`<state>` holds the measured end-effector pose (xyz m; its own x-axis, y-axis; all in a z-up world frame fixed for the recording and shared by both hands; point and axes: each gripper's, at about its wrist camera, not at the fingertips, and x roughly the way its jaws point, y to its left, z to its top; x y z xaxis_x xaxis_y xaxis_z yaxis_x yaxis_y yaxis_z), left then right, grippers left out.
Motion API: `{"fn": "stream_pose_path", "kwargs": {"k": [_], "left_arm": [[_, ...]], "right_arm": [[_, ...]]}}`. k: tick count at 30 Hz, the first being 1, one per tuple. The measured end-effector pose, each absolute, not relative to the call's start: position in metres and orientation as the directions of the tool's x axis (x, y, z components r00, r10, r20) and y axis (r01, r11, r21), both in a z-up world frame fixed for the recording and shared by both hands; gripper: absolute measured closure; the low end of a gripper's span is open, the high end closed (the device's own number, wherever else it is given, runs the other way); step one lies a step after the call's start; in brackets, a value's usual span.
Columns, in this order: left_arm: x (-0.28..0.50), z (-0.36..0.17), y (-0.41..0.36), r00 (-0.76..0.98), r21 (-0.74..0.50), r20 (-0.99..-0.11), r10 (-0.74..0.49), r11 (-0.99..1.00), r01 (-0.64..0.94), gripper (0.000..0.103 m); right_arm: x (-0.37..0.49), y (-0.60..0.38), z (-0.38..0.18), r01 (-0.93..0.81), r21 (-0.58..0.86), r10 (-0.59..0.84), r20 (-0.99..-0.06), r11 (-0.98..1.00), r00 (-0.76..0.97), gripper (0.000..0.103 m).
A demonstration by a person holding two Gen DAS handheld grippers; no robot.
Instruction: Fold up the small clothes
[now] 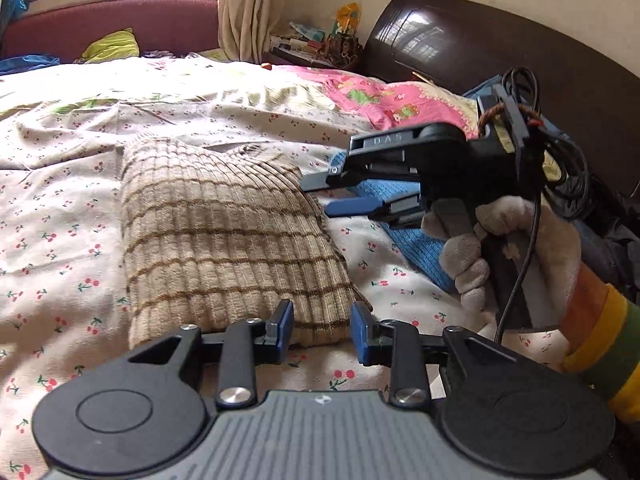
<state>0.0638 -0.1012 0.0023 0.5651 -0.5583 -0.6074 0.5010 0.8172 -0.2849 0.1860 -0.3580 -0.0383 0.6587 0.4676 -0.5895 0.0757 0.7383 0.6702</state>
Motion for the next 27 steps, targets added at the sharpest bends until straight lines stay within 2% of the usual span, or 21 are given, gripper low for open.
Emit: {"fn": "stream_pose_path", "kwargs": {"k": [1,3,13,14,16,19,24,27], "left_arm": [[0.064,0.006,-0.096,0.585,-0.283,-0.595,-0.552,0.825,0.489,0.056],[0.068,0.010,-0.085,0.626,-0.272,-0.573,-0.528,0.844,0.463,0.053],[0.115,-0.012,-0.064,0.697,-0.236,-0.597,-0.398,0.917,0.322,0.051],[0.117,-0.016,-0.063,0.694,-0.237,-0.606,-0.389,0.921,0.309,0.051],[0.121,-0.021,-0.063,0.685,-0.244,-0.618,-0.386,0.922,0.299,0.051],[0.123,-0.023,-0.066,0.679,-0.240,-0.626,-0.385,0.923,0.302,0.051],[0.117,-0.013,-0.074,0.700,-0.226,-0.584,-0.412,0.910,0.348,0.050],[0.121,-0.019,-0.081,0.688,-0.228,-0.595,-0.414,0.909,0.350,0.045]], "right_arm": [[0.186,-0.356,-0.042,0.076,0.671,0.471,-0.592,0.738,0.654,0.050],[0.186,-0.352,-0.051,0.078,0.666,0.484,-0.613,0.742,0.625,0.048],[0.184,-0.346,-0.049,0.026,0.699,0.536,-0.572,0.715,0.620,0.049],[0.185,-0.343,-0.050,0.029,0.681,0.520,-0.585,0.732,0.623,0.052],[0.191,-0.337,-0.054,0.021,0.649,0.502,-0.607,0.760,0.616,0.070],[0.194,-0.336,-0.059,0.050,0.666,0.506,-0.611,0.744,0.609,0.082],[0.170,-0.357,-0.035,0.027,0.705,0.497,-0.525,0.708,0.690,0.087],[0.173,-0.365,-0.049,0.091,0.690,0.450,-0.559,0.718,0.696,0.088]]}}
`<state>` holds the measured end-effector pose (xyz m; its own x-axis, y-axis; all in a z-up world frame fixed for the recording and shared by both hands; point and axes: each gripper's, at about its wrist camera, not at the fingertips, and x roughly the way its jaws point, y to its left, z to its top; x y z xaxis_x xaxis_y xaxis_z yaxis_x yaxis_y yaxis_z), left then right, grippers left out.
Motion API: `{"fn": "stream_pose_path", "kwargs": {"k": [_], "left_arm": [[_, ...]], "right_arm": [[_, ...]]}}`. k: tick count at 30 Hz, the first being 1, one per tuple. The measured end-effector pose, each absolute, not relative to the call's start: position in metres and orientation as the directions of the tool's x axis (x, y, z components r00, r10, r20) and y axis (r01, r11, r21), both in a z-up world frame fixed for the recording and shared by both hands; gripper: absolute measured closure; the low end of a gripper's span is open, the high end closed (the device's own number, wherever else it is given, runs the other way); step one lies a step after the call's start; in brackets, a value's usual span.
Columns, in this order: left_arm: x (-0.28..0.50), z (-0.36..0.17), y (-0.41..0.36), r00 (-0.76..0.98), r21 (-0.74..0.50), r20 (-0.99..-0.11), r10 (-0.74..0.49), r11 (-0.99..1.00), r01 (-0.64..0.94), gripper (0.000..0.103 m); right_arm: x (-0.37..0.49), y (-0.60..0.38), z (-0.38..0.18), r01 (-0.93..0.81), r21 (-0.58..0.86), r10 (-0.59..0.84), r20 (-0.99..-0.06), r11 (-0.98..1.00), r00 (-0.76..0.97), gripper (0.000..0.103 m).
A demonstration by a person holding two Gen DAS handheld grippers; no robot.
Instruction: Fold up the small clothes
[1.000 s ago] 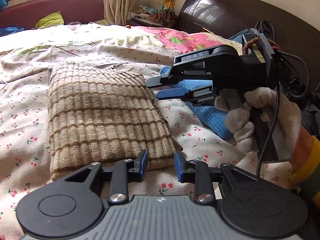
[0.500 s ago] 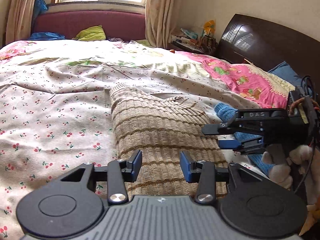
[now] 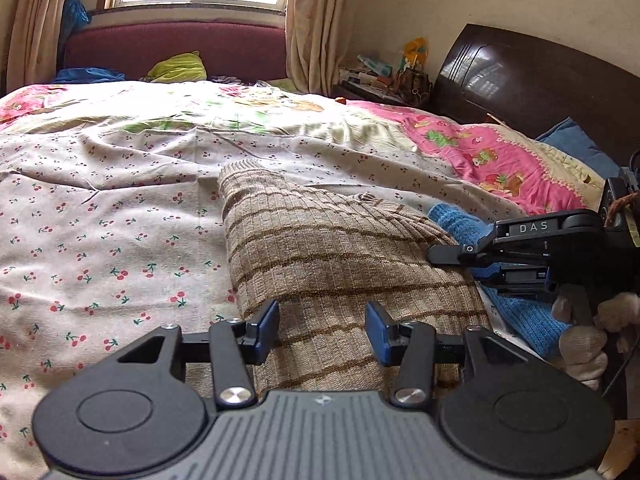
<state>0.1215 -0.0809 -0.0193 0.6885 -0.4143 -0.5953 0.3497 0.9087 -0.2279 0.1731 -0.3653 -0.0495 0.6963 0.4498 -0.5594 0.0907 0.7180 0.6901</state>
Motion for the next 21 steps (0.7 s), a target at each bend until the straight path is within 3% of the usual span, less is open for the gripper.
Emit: {"fn": "stream_pose_path", "kwargs": {"k": [4,7,9,18,21], "left_arm": [[0.130,-0.045,-0.089,0.629,-0.179,-0.683,-0.371,0.920,0.348,0.043],[0.124,-0.046,-0.086,0.624,-0.171,-0.686,-0.373,0.917,0.361,0.041],[0.123,-0.045,-0.083,0.619,-0.167,-0.696,-0.364,0.920,0.354,0.040],[0.111,-0.024,-0.081,0.678,-0.178,-0.623,-0.389,0.915,0.362,0.040],[0.117,-0.028,-0.089,0.665,-0.171,-0.637,-0.391,0.912,0.372,0.040]], "right_arm": [[0.176,-0.366,-0.074,0.137,0.672,0.429,-0.602,0.728,0.674,0.089],[0.173,-0.355,-0.061,0.103,0.604,0.390,-0.625,0.790,0.676,0.081],[0.175,-0.351,-0.051,0.086,0.578,0.380,-0.634,0.812,0.673,0.081],[0.204,-0.346,-0.025,0.063,0.519,0.326,-0.622,0.853,0.712,0.079],[0.219,-0.344,-0.035,0.087,0.513,0.313,-0.639,0.854,0.702,0.074]]}}
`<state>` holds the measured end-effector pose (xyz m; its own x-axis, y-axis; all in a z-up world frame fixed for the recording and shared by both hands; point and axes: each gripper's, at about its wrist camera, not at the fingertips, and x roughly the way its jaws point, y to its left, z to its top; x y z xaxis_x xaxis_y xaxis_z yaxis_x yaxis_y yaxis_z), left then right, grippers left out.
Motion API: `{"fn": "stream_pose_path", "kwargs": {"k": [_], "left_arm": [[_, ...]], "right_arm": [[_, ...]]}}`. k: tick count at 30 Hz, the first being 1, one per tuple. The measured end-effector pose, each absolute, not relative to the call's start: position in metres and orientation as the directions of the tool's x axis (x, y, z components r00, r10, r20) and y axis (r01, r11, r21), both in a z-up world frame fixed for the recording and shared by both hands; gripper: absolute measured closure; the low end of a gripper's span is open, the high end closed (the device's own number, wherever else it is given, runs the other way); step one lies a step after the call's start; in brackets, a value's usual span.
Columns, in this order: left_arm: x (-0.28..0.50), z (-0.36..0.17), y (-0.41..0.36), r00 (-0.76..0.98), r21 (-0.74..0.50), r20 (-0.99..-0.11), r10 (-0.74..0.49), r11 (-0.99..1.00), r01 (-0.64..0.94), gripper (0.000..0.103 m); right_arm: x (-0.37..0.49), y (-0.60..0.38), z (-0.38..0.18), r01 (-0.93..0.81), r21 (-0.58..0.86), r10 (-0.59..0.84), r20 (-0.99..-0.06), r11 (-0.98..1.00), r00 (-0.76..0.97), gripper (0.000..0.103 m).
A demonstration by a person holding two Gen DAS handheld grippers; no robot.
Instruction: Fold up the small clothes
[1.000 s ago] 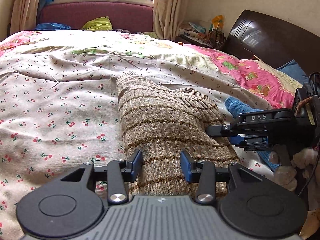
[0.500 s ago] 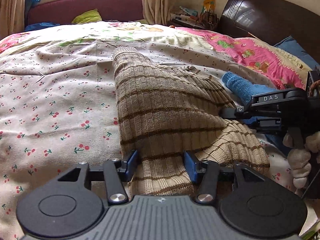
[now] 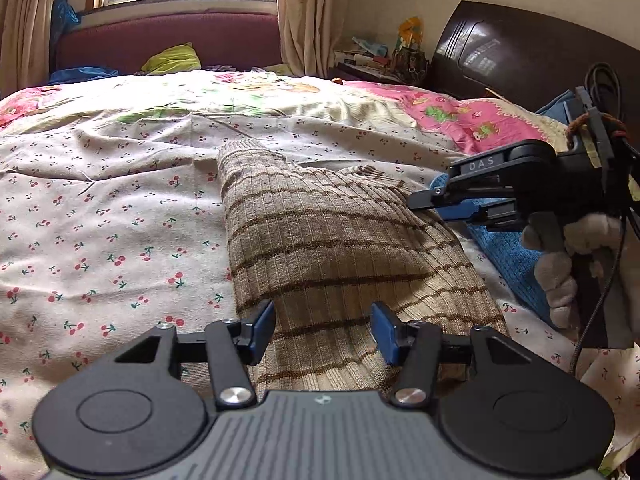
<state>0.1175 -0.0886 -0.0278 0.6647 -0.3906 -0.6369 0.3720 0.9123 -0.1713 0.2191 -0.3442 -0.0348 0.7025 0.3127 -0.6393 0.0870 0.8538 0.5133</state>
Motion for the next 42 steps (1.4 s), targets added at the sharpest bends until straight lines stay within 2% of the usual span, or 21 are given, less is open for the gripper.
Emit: {"fn": "stream_pose_path", "kwargs": {"k": [2,6,9,11,12,13,15,17,20,21,27,34,42], "left_arm": [[0.122,-0.036,-0.094,0.651,-0.144,-0.667,-0.362,0.920,0.364,0.040],[0.123,-0.036,-0.091,0.654,-0.171,-0.658,-0.373,0.920,0.353,0.040],[0.125,-0.035,-0.090,0.665,-0.169,-0.649,-0.369,0.923,0.347,0.040],[0.129,-0.037,-0.090,0.659,-0.183,-0.655,-0.371,0.923,0.338,0.040],[0.130,-0.039,-0.091,0.656,-0.183,-0.660,-0.367,0.925,0.334,0.040],[0.130,-0.039,-0.092,0.657,-0.178,-0.661,-0.363,0.926,0.332,0.040],[0.126,-0.036,-0.090,0.665,-0.185,-0.645,-0.377,0.921,0.343,0.040],[0.121,-0.034,-0.088,0.668,-0.179,-0.635,-0.387,0.916,0.360,0.040],[0.122,-0.047,-0.091,0.646,-0.107,-0.688,-0.331,0.927,0.361,0.039],[0.122,-0.049,-0.088,0.637,-0.116,-0.697,-0.330,0.928,0.354,0.039],[0.108,-0.041,-0.068,0.642,-0.172,-0.683,-0.350,0.930,0.324,0.039],[0.097,-0.042,-0.061,0.645,-0.213,-0.673,-0.362,0.930,0.300,0.039],[0.086,-0.036,-0.068,0.669,-0.123,-0.666,-0.330,0.933,0.338,0.039]], "right_arm": [[0.228,-0.346,-0.043,0.106,0.532,0.319,-0.643,0.840,0.696,0.070],[0.240,-0.346,-0.051,0.096,0.563,0.351,-0.631,0.821,0.692,0.057],[0.238,-0.348,-0.052,0.086,0.614,0.394,-0.601,0.785,0.695,0.056],[0.236,-0.348,-0.053,0.084,0.611,0.391,-0.599,0.787,0.699,0.060],[0.236,-0.347,-0.054,0.095,0.599,0.376,-0.610,0.795,0.698,0.077],[0.236,-0.347,-0.052,0.106,0.605,0.375,-0.611,0.789,0.697,0.083],[0.231,-0.352,-0.041,0.084,0.608,0.370,-0.581,0.789,0.725,0.087],[0.229,-0.357,-0.033,0.079,0.603,0.356,-0.566,0.794,0.743,0.087],[0.244,-0.347,-0.047,0.096,0.522,0.337,-0.668,0.848,0.663,0.082],[0.243,-0.343,-0.051,0.097,0.503,0.324,-0.680,0.859,0.658,0.082],[0.186,-0.347,-0.013,0.037,0.495,0.317,-0.611,0.868,0.725,0.080],[0.099,-0.339,-0.026,0.037,0.573,0.441,-0.669,0.819,0.598,0.080],[0.064,-0.345,-0.027,0.088,0.624,0.439,-0.636,0.777,0.635,0.079]]}}
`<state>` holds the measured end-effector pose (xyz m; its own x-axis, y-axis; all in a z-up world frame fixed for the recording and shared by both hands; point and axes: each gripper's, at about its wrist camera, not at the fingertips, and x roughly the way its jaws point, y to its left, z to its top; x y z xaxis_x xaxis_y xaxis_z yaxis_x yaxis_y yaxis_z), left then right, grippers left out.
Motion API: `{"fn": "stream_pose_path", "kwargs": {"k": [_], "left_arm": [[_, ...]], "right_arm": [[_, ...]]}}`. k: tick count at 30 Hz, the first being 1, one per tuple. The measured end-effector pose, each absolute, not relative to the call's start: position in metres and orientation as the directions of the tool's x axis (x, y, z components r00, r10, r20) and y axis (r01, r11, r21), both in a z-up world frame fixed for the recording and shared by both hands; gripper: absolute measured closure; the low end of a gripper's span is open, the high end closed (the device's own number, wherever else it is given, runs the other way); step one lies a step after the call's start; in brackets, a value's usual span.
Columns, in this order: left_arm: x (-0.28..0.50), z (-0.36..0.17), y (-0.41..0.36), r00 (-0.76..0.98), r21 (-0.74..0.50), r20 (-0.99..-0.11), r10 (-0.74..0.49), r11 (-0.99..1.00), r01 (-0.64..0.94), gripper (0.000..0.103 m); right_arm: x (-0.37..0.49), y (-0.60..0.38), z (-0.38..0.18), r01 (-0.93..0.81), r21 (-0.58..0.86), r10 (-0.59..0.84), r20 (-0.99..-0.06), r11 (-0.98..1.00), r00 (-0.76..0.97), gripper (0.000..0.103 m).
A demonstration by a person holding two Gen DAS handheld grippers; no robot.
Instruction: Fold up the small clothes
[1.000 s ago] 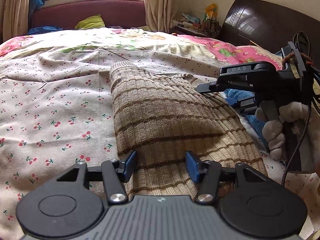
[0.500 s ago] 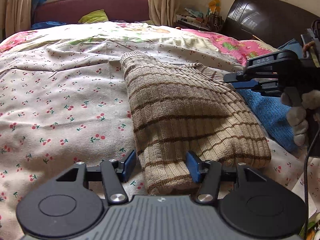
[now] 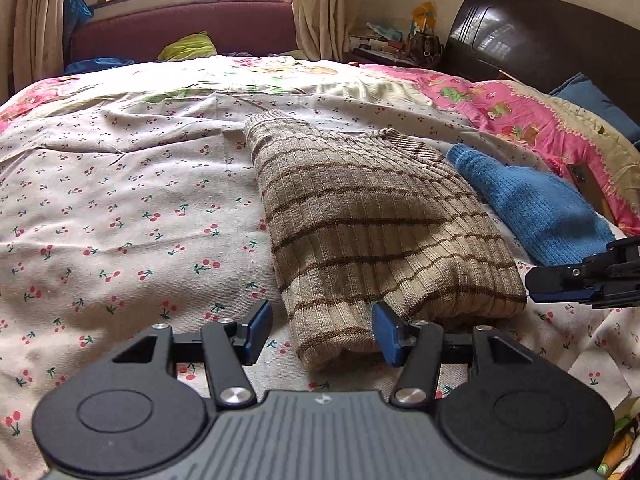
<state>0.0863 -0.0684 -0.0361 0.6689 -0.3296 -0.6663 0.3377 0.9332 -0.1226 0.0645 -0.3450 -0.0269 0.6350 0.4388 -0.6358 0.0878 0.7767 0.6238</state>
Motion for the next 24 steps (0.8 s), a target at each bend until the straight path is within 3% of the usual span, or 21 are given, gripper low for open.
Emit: {"fn": "stream_pose_path", "kwargs": {"k": [10,17,24], "left_arm": [[0.086,-0.038,-0.075,0.667,-0.087,-0.679,-0.307,0.936,0.342,0.039],[0.085,-0.035,-0.078,0.670,-0.079,-0.676,-0.308,0.934,0.349,0.039],[0.085,-0.034,-0.084,0.666,-0.071,-0.677,-0.313,0.928,0.365,0.039]], "right_arm": [[0.070,-0.319,-0.038,0.045,0.595,0.457,-0.661,0.802,0.595,0.079],[0.072,-0.333,-0.048,0.098,0.695,0.523,-0.619,0.713,0.586,0.079],[0.076,-0.328,-0.050,0.079,0.664,0.494,-0.626,0.744,0.603,0.072]]}}
